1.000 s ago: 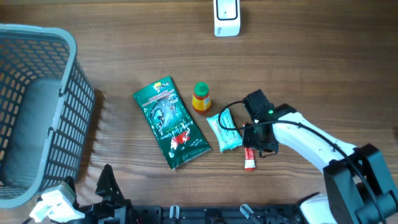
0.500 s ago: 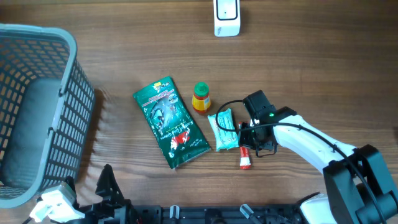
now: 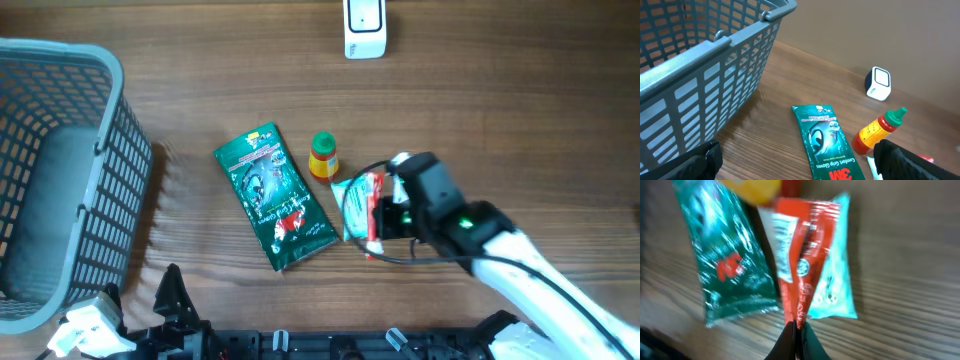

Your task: Scan the item barcode

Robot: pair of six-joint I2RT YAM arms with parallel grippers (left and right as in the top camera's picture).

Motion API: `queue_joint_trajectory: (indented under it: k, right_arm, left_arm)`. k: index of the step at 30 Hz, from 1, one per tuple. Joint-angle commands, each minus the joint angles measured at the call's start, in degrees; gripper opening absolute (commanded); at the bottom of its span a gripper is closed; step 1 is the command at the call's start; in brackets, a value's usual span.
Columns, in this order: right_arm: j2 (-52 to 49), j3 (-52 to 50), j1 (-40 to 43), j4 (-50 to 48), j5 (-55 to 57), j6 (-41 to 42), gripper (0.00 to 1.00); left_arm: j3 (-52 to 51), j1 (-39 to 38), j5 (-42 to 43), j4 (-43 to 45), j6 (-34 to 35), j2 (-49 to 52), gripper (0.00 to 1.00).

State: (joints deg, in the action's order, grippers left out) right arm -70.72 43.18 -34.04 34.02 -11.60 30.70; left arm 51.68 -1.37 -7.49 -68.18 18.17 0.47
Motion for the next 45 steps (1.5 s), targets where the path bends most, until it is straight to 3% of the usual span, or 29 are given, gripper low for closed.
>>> queue_joint_trajectory:
  k: [1, 4, 9, 12, 14, 16, 18, 21, 22, 26, 33, 35, 38, 39, 45]
  right_arm:
    - [-10.9, -0.9, -3.7, -2.7, -1.4, -0.7, 0.05]
    - [-18.0, -0.9, -4.2, -2.4, -3.2, -0.2, 0.04]
    - [-18.6, -0.6, -4.2, -2.0, -3.5, 0.9, 0.06]
    - [-18.4, 1.5, -4.2, -1.2, -3.5, 0.7, 0.21]
    - [-17.4, 1.9, -4.2, -0.6, -3.5, -0.1, 0.38]
    - [-16.2, 1.9, -4.2, -0.1, -3.5, -2.2, 0.49]
    - [-14.8, 1.9, -4.2, -0.1, -3.5, -2.2, 0.5]
    - [-13.8, 1.4, -4.2, 0.1, -5.1, -3.7, 0.64]
    - [-13.8, -0.2, -4.2, -1.0, -5.2, -3.3, 0.64]
    - [-13.9, -3.5, -4.2, -3.3, -10.5, -3.3, 0.63]
    - [-17.0, -3.6, -4.1, -7.0, -10.4, -2.1, 0.62]
    - [-19.8, -3.6, -3.5, -8.5, -11.8, -2.5, 0.38]
    - [-21.5, -3.6, -1.1, -8.7, -15.3, -5.5, 0.22]
    - [-22.1, -3.6, -0.6, -8.7, -15.5, -5.8, 0.04]
    - [-16.3, -2.4, -0.6, -6.8, -15.6, -5.0, 0.05]
  left_arm:
    - [0.0, 0.4, -0.1, 0.0, 0.3, -0.1, 1.0]
    - [0.0, 0.4, -0.1, 0.0, 0.3, -0.1, 1.0]
    - [0.0, 0.4, -0.1, 0.0, 0.3, -0.1, 1.0]
    - [0.0, 0.4, -0.1, 0.0, 0.3, -0.1, 1.0]
    - [0.0, 0.4, -0.1, 0.0, 0.3, -0.1, 1.0]
    - [0.0, 0.4, -0.1, 0.0, 0.3, -0.1, 1.0]
    - [0.0, 0.4, -0.1, 0.0, 0.3, -0.1, 1.0]
    - [0.0, 0.4, -0.1, 0.0, 0.3, -0.1, 1.0]
    - [0.0, 0.4, -0.1, 0.0, 0.3, -0.1, 1.0]
    - [0.0, 0.4, -0.1, 0.0, 0.3, -0.1, 1.0]
    - [0.0, 0.4, -0.1, 0.0, 0.3, -0.1, 1.0]
    - [0.0, 0.4, -0.1, 0.0, 0.3, -0.1, 1.0]
    - [0.0, 0.4, -0.1, 0.0, 0.3, -0.1, 1.0]
    - [0.0, 0.4, -0.1, 0.0, 0.3, -0.1, 1.0]
    - [0.0, 0.4, -0.1, 0.0, 0.3, -0.1, 1.0]
